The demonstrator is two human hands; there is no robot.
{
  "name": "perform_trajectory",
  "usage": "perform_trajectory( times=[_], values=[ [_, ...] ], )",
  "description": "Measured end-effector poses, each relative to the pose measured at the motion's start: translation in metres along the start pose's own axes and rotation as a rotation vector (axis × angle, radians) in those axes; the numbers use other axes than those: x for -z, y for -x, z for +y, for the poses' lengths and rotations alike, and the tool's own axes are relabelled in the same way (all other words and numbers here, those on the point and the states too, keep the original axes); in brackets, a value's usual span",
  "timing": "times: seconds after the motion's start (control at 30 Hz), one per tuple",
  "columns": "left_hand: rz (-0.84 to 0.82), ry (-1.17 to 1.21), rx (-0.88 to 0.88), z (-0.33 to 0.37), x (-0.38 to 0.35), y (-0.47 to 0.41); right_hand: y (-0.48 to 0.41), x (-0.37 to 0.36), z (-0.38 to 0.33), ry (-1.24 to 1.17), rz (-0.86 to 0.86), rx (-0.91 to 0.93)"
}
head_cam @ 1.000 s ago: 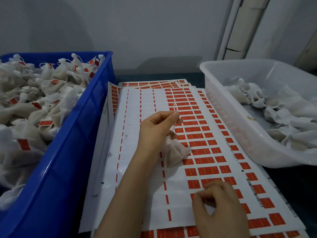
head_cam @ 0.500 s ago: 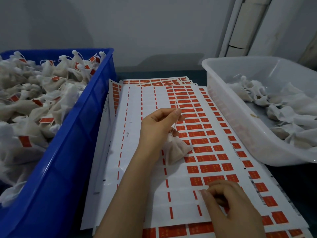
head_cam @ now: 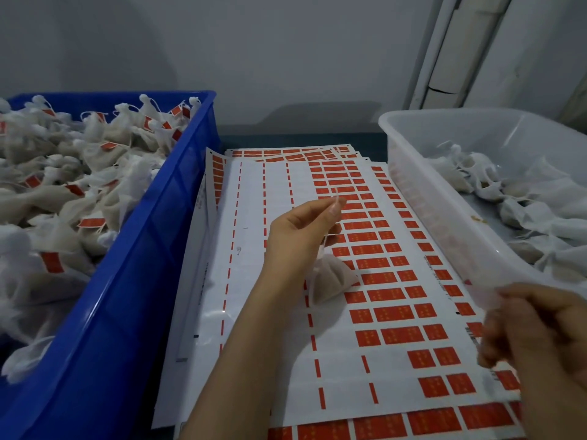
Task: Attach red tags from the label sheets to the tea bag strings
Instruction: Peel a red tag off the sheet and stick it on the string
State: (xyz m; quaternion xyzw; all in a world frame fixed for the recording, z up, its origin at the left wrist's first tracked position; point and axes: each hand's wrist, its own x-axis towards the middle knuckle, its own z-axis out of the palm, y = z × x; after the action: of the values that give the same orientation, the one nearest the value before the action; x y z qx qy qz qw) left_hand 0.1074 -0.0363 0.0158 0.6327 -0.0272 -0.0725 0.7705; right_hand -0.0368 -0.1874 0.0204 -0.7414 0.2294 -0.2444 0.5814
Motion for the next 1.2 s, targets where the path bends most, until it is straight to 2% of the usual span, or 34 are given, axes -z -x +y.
perform_trajectory(
  times=[0.13,0.27,0.4,0.53,0.63,0.8,0.93,1.2],
  values=[
    [0.026,0.04,-0.03,0.0,0.0,-0.002,-0.008,-0.015,-0.044,0.042,-0.184,0.322],
    [0.071,0.125,-0.036,0.001,0.002,-0.004,-0.038,-0.053,-0.077,0.051,-0.25,0.492],
    [0.093,0.177,-0.001,0.002,0.002,-0.006,-0.073,-0.092,-0.077,-0.126,-0.245,0.448],
    [0.099,0.261,0.05,0.0,0.002,-0.008,-0.078,-0.112,-0.037,-0.155,-0.221,0.386],
    [0.064,0.33,0.085,-0.001,0.003,-0.009,-0.072,-0.117,-0.019,-0.177,-0.304,0.352],
    [-0.017,0.331,0.065,-0.001,0.005,-0.007,-0.073,-0.119,-0.017,-0.122,-0.367,0.41],
    [-0.022,0.329,0.079,0.001,0.006,-0.006,-0.072,-0.117,-0.018,-0.11,-0.399,0.47],
    [-0.009,0.337,0.075,-0.001,0.006,-0.008,-0.074,-0.115,-0.015,-0.141,-0.44,0.465]
  ],
)
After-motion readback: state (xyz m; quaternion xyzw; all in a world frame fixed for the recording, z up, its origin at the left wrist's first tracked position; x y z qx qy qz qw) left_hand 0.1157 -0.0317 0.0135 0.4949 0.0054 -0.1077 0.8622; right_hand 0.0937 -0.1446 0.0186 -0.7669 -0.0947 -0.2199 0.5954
